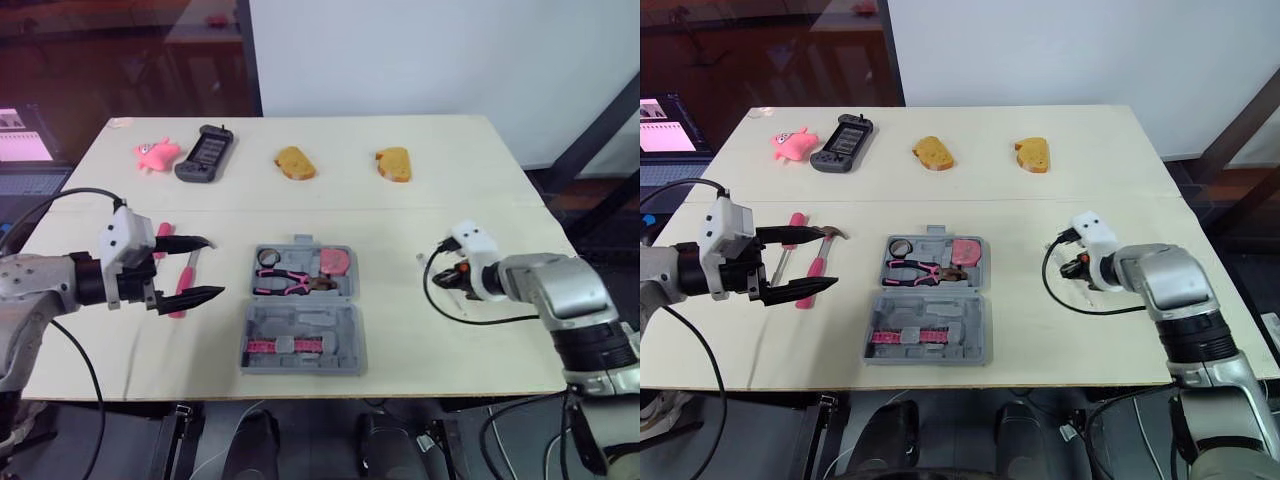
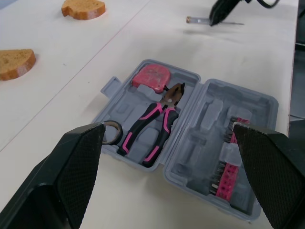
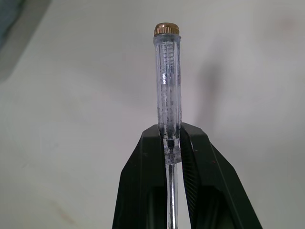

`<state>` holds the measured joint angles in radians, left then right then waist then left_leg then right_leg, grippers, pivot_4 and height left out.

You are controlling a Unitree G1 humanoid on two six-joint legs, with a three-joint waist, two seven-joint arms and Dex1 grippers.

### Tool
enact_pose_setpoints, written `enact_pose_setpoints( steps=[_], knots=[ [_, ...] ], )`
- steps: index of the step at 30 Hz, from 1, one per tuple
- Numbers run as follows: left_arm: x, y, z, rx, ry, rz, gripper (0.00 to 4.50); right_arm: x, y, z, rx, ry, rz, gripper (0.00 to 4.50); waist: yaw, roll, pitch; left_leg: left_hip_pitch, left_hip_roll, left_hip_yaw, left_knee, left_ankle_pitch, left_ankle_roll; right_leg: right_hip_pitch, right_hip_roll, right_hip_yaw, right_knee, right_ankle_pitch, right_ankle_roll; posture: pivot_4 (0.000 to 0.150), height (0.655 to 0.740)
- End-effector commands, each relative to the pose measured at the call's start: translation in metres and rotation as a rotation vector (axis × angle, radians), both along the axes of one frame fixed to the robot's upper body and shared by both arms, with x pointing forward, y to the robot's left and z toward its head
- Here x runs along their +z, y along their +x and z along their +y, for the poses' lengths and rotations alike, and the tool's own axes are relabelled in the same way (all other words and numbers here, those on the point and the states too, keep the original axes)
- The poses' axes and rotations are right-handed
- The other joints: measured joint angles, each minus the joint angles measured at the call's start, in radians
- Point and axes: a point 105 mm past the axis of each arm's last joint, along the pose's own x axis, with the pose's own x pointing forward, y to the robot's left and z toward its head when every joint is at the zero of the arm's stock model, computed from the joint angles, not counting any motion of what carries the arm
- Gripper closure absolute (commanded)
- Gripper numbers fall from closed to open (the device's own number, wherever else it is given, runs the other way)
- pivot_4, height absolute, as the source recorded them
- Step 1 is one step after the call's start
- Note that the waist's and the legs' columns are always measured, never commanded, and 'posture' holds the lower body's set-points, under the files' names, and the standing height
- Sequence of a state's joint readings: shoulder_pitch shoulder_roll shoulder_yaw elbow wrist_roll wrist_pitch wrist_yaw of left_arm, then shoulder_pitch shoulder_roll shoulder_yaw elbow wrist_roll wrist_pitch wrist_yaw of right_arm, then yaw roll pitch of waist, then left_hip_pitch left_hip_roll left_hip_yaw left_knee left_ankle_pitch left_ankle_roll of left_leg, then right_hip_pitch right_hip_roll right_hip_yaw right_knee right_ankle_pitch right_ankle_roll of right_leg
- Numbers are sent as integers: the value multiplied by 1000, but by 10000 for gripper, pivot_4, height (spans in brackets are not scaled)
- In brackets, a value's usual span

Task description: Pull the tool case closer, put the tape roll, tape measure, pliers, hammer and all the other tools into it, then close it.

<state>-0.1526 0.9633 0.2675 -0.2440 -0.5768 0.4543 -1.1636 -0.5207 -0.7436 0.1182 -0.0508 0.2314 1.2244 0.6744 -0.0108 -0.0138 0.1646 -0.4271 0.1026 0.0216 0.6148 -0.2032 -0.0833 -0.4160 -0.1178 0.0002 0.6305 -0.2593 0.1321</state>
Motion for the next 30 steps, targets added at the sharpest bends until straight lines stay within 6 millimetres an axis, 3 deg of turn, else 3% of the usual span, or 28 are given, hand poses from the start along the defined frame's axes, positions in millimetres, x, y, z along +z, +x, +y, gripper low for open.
enact_pose_setpoints(
  steps=[1, 12, 19, 24, 30],
  knots=[
    [6, 0, 2, -4, 18, -21, 0, -1, -8, 13, 54, -13, 10, 44430, 0, 0, 0, 0, 0, 0, 0, 0, 0, 0, 0, 0, 0, 0, 0, 1500, 7207],
    [0, -4, 4, 8, 25, -3, 0, -29, -23, 16, 70, -98, 68, 44430, 0, -1, 0, 0, 0, 0, 0, 0, 0, 0, 0, 0, 0, 0, 0, 1500, 7207],
    [1, -1, 2, -1, 26, -6, 0, -34, -26, 17, 64, -87, 80, 44430, 0, -1, 0, 0, 0, 0, 0, 0, 0, 0, 0, 0, 0, 0, 0, 1500, 7207],
    [0, -1, 3, -5, 45, -3, 0, -29, -26, 16, 62, -117, 72, 23062, 0, -1, 0, 0, 0, 0, 0, 0, 0, 0, 0, 0, 0, 0, 0, 1500, 7207],
    [-3, -1, 3, -8, 62, 0, 0, -25, -29, 17, 35, -113, 76, 23062, 1, -1, 0, 0, 0, 0, 0, 0, 0, 0, 0, 0, 0, 0, -1, 1500, 7207]
  ],
)
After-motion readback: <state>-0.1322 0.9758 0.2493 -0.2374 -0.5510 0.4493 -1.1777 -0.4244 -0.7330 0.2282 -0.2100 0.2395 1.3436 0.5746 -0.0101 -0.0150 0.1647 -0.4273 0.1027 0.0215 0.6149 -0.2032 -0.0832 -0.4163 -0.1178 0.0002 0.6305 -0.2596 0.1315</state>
